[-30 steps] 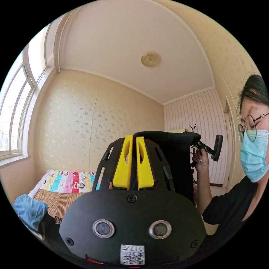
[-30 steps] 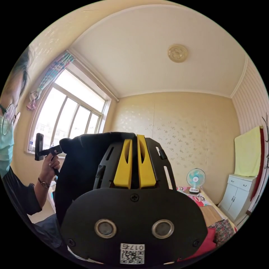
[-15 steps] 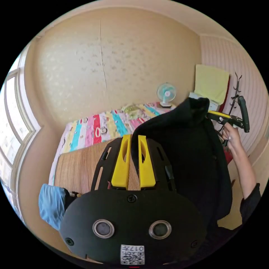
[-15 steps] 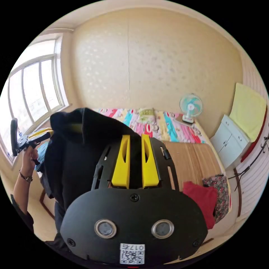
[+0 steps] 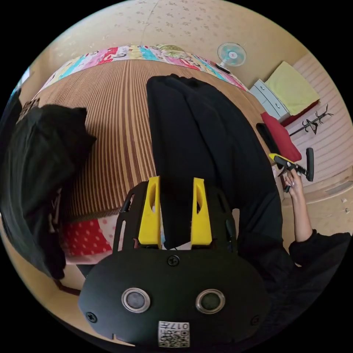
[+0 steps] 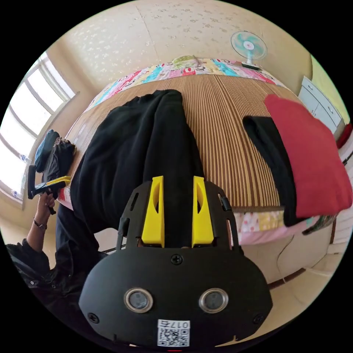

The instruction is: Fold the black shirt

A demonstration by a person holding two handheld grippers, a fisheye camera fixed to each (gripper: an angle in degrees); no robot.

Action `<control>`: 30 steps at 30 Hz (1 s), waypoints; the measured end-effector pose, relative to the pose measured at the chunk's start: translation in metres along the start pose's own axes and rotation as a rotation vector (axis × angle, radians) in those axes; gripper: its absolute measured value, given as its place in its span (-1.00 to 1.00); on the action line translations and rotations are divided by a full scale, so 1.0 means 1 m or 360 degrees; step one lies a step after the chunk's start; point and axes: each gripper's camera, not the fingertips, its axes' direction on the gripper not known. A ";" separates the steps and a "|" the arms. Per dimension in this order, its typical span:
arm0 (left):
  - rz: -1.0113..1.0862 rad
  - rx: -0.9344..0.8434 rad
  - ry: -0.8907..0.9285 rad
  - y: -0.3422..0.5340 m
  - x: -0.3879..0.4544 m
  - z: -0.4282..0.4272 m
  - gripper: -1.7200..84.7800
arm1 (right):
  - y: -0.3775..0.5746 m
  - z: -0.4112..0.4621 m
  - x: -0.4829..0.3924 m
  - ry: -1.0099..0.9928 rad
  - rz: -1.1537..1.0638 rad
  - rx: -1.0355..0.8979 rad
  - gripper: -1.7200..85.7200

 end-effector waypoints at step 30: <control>-0.0040 0.0042 0.0363 0.037 -0.073 -0.054 -0.73 | 0.023 -0.080 0.086 0.0054 0.0066 0.0133 -0.77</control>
